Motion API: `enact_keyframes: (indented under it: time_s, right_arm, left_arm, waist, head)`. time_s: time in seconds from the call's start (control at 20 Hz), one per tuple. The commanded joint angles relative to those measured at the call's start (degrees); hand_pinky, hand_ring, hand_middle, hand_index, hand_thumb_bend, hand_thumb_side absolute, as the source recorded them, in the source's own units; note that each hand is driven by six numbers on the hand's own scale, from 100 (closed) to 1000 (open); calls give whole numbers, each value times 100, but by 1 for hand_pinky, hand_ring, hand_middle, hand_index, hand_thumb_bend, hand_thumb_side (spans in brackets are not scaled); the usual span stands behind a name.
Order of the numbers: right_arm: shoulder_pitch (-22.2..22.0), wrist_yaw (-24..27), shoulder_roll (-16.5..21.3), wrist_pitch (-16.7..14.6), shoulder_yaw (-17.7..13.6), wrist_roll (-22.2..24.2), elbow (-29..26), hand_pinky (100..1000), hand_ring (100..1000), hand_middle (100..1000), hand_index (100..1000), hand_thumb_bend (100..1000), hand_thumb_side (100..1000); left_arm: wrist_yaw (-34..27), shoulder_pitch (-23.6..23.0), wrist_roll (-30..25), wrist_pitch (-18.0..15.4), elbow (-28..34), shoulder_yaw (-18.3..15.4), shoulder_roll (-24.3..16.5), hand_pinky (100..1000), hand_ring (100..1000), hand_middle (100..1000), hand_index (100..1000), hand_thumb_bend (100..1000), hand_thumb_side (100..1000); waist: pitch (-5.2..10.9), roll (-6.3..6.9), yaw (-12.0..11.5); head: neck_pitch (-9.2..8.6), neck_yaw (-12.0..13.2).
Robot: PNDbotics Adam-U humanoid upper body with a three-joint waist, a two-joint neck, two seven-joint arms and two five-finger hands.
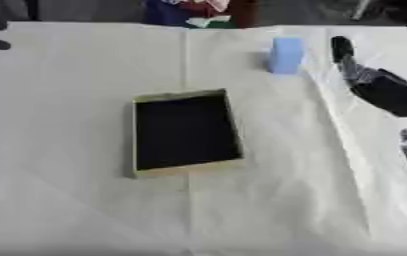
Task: Pick up objects on the table and place them in the box.
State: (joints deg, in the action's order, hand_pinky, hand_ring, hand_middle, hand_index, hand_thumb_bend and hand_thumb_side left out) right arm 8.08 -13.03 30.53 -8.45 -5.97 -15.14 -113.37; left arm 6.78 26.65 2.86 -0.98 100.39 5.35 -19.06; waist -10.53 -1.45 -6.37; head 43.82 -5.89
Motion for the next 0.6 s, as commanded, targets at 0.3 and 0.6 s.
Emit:
enact_keyframes:
  time_s: [0.3,0.6]
  right_arm:
    - [599,43,818,55,-95,22,-122,845,861,860,959,387,307]
    - [1267,540,1645,538,-189,-389,364,826,848,850,949,380,311]
  left_arm:
    - [10,34,-27,2,74,-27,-120,686,775,804,879,308,789]
    - [3,69,-77,1,80,19,-121,687,775,804,881,309,790]
  waist:
    - [184,-23,-43]
    - [208,-32,-157]
  head:
    - [29,-130]
    - [29,-259]
